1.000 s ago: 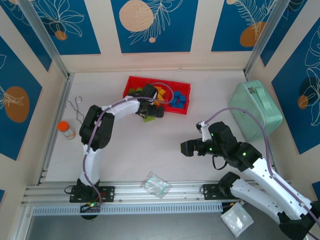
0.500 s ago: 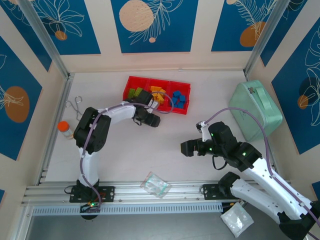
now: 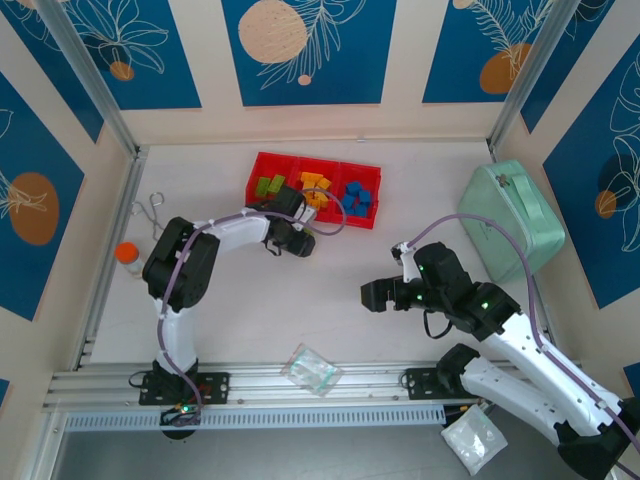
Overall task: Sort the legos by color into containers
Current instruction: Pick up the lego from the center of the table, then place the lego in the container.
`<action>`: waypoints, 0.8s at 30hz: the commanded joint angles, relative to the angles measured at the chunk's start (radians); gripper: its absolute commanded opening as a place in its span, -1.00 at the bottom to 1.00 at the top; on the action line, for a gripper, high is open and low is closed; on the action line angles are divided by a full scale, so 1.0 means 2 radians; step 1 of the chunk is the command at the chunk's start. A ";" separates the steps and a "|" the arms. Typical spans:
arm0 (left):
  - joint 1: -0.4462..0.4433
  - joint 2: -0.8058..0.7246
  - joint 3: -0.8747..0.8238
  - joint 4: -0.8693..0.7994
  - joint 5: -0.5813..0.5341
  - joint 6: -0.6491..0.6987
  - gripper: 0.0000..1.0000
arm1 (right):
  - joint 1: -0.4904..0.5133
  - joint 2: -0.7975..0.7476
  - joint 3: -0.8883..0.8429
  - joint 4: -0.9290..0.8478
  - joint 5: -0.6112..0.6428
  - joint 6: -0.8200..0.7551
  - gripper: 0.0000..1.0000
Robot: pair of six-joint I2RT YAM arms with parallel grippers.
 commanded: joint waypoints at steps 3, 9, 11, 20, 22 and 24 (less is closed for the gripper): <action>-0.008 -0.007 0.006 -0.001 -0.014 -0.013 -0.23 | -0.003 -0.008 -0.006 -0.010 0.012 -0.001 0.98; -0.008 -0.053 -0.045 0.054 -0.028 -0.042 -0.46 | -0.003 -0.008 -0.007 -0.012 0.022 0.001 0.98; -0.008 -0.072 -0.056 0.059 -0.040 -0.050 -0.47 | -0.003 -0.009 -0.006 -0.015 0.023 0.001 0.98; 0.014 -0.176 -0.069 0.066 -0.122 -0.089 -0.47 | -0.009 -0.019 -0.004 -0.015 0.031 0.003 0.98; 0.034 -0.175 -0.041 0.043 -0.121 -0.092 -0.38 | -0.011 -0.021 -0.005 -0.015 0.030 0.003 0.98; 0.058 -0.155 0.007 0.000 -0.113 -0.098 -0.36 | -0.013 -0.023 -0.007 -0.012 0.029 0.003 0.98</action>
